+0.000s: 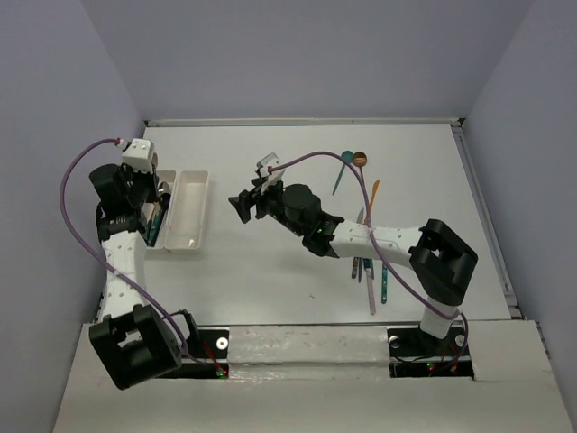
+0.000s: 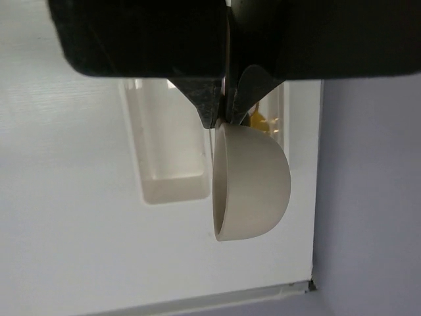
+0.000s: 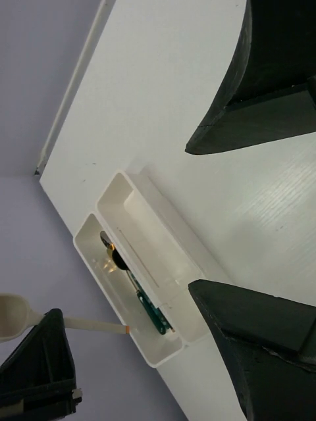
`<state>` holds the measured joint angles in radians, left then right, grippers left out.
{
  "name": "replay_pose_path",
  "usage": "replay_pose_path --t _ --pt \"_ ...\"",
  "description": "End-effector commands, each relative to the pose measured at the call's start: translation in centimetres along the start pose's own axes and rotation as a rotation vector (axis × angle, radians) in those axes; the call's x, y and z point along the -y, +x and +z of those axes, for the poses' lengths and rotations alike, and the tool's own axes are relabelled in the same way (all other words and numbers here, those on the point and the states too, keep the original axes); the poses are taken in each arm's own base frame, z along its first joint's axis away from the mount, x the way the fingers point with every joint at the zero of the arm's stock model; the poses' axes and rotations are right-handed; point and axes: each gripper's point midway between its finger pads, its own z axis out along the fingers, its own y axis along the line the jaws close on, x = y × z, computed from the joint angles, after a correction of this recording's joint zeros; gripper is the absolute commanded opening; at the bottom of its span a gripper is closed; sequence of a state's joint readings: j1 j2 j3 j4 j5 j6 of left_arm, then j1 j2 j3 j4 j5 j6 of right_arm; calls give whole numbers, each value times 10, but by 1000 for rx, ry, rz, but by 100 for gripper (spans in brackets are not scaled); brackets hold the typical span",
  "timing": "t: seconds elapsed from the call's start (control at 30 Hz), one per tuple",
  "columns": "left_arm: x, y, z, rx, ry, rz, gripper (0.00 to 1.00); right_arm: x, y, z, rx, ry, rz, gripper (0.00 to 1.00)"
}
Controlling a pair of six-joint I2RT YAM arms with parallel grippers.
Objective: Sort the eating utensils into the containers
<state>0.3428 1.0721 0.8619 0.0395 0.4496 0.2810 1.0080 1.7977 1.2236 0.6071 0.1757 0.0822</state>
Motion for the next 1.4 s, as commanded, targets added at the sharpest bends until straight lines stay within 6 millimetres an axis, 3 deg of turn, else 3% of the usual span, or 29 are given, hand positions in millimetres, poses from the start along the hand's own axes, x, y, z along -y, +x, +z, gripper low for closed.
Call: replay_pose_path --t 0.0,0.1,0.27,0.5,0.57,0.6,0.63,0.67,0.7,0.73,0.77,0.8,0.87,0.9,0.97,1.03,1.1,1.13,1.17,1.2,1.23,1.27,1.3,1.33,1.37 --pt "-37 47 11 -181 -57 116 0 14 -19 -12 31 55 -8 82" --pt "-55 77 25 -274 -77 85 0 16 -10 -12 1 61 -16 82" --pt "-63 118 46 -390 -55 58 0 18 -2 -13 -30 72 -26 82" --pt "-47 149 59 -471 81 27 0 29 9 -15 -66 134 -25 82" --pt "-42 152 61 -476 108 17 0 50 4 -12 -77 227 44 82" --pt "-43 152 61 -479 108 16 0 62 25 -14 -168 266 56 82" --pt "-44 154 63 -483 106 17 1 81 17 -10 -170 307 88 82" --pt "-46 153 63 -481 101 21 6 93 24 -11 -196 340 134 82" --pt "-48 154 63 -485 92 26 20 106 36 -16 -250 375 148 82" --pt "-50 150 64 -476 83 33 28 134 39 -21 -265 430 175 81" --pt "-51 150 64 -476 77 36 35 132 46 -24 -290 429 195 81" --pt "-53 149 64 -475 67 36 46 157 52 -34 -314 479 234 81" --pt "-55 146 63 -463 54 42 52 180 53 -48 -321 533 251 80" --pt "-55 144 64 -458 52 47 56 204 61 -62 -343 599 246 80" --pt "-55 138 62 -442 46 52 58 227 62 -77 -358 661 235 79" --pt "-55 132 61 -426 45 52 60 264 67 -97 -412 736 229 77" --pt "-53 123 59 -402 46 48 61 285 81 -109 -490 757 230 71" --pt "-52 119 58 -390 47 49 62 310 74 -114 -483 797 239 69" --pt "-51 112 55 -372 46 54 62 321 76 -117 -499 814 237 67" --pt "-50 109 54 -365 50 51 63 333 93 -124 -567 836 225 63" --pt "-49 106 53 -355 50 56 63 345 85 -121 -558 857 218 63" --pt "-48 102 50 -345 48 59 63 360 86 -128 -573 889 216 63" --pt "-47 100 49 -338 48 60 64 370 101 -133 -630 907 196 63" --pt "-46 97 46 -327 47 64 64 382 93 -131 -622 920 180 63" --pt "-45 96 44 -323 49 67 65 387 100 -134 -657 923 182 62"
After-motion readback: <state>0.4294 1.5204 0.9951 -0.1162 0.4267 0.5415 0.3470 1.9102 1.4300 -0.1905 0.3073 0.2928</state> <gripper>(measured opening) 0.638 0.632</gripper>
